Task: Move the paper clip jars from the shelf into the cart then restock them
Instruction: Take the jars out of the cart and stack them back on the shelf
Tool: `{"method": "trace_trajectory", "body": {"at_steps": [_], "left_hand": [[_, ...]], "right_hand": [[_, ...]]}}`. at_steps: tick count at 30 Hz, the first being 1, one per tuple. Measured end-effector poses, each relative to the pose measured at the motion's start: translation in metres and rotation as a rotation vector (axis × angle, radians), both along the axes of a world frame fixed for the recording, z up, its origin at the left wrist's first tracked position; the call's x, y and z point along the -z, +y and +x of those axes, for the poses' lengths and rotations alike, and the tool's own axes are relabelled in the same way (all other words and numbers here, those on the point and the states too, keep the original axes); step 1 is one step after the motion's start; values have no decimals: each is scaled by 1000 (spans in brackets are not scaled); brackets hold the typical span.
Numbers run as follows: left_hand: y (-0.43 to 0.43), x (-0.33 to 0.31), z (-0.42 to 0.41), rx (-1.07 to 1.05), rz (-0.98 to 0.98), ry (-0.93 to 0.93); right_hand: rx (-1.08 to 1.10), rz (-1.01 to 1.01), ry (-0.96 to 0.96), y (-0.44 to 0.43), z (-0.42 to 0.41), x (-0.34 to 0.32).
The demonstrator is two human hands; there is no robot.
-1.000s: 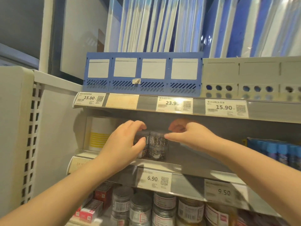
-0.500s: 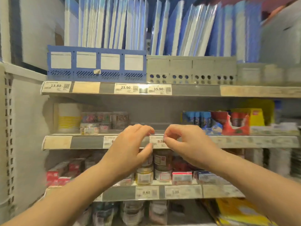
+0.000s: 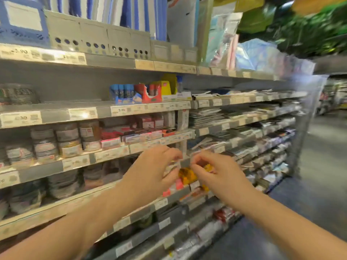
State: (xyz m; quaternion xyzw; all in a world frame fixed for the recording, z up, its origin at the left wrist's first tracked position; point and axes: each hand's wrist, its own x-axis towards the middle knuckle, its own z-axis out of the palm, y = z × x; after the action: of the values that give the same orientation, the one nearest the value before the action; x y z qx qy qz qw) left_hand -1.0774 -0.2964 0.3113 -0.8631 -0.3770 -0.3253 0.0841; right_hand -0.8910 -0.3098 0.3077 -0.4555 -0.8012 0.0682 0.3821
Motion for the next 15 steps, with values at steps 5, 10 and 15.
{"method": "trace_trajectory", "body": {"at_steps": [5, 10, 15], "left_hand": [[-35, 24, 117, 210, -39, 9], [-79, 61, 258, 370, -121, -12], [-127, 123, 386, 512, -245, 18]], "right_hand": [[242, -45, 28, -77, 118, 27], [482, -114, 13, -169, 242, 67], [679, -191, -89, -253, 349, 113]]}}
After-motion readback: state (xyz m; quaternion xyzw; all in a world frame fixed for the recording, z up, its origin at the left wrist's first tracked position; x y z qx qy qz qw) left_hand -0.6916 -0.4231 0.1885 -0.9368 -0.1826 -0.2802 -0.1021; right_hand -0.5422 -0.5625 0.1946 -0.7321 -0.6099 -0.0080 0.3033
